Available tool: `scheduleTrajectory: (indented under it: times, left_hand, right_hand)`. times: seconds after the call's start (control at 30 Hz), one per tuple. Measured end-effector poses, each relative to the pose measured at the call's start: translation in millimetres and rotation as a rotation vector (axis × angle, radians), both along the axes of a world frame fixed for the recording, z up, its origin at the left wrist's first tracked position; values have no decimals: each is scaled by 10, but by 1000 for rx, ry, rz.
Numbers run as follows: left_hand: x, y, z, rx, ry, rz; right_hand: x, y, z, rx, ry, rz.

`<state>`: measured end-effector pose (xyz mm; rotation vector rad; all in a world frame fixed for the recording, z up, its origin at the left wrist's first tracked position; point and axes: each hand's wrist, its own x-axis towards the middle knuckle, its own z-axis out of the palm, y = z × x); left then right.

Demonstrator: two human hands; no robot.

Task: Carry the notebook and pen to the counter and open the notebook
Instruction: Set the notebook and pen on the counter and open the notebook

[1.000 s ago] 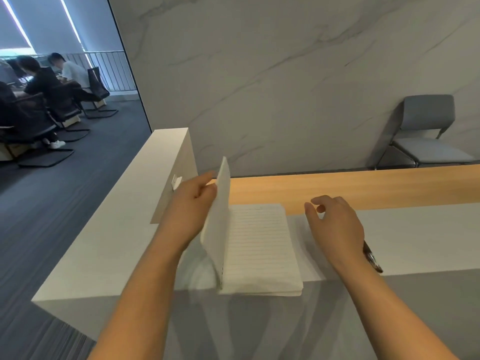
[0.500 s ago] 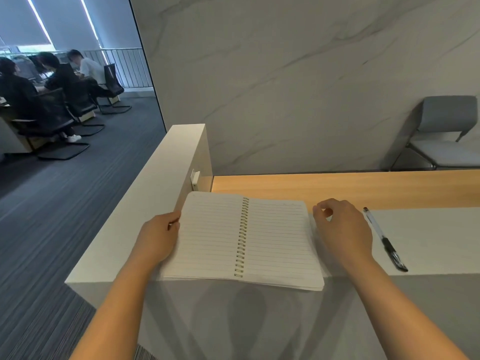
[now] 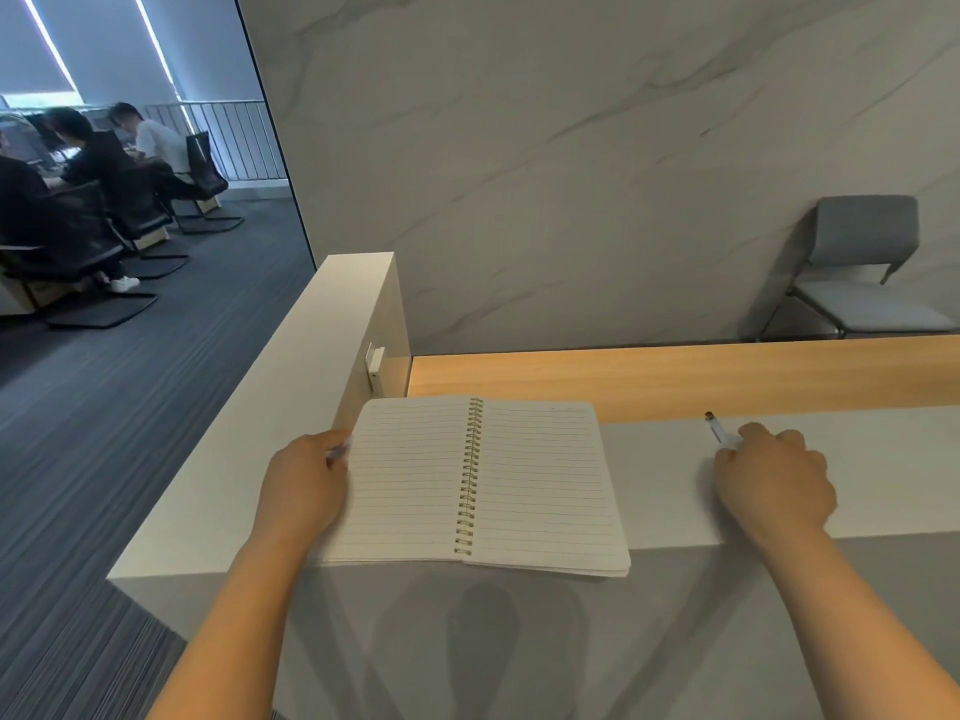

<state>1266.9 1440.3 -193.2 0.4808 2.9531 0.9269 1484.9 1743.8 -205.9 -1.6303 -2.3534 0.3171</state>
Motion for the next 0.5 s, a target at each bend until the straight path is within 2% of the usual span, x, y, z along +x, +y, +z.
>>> scheduleTrajectory:
  times: [0.2,0.4,0.5]
  left_hand:
    - [56,-28,12,14,-4,-13]
    - [69,-42,-25,24,-17,-1]
    - [47,-52,-39,21,-14,4]
  right_hand:
    - [-31,-32,2,-38,-12,97]
    - [-330,-451,8,46,61,304]
    - [-448,-570,-28,50,61,320]
